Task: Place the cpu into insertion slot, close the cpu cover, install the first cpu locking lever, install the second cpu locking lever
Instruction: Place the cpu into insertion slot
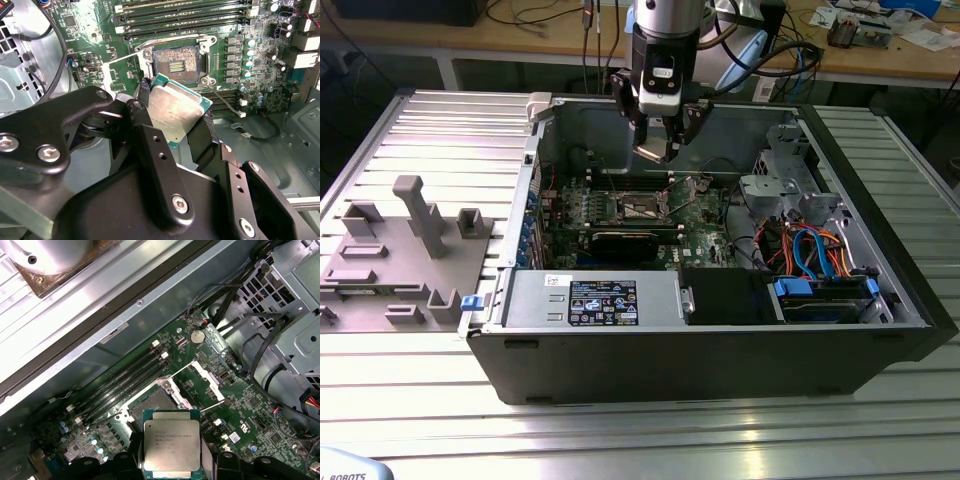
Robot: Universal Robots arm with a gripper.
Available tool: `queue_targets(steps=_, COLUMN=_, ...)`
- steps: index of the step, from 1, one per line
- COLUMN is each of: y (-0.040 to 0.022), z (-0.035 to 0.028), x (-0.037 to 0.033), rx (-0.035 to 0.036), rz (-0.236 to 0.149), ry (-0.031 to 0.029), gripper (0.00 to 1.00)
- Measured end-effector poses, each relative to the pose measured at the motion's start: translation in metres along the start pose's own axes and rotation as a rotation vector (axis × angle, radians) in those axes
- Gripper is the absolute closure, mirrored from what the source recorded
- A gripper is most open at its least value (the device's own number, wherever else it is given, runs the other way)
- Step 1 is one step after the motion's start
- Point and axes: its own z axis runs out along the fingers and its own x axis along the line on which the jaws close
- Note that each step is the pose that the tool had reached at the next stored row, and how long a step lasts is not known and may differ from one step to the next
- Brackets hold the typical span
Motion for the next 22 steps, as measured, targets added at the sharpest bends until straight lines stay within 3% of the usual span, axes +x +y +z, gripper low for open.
queue_targets(steps=22, y=-0.0001, z=0.0013, x=0.0000, rx=0.0000, rz=0.012, ry=-0.0008, gripper=0.46)
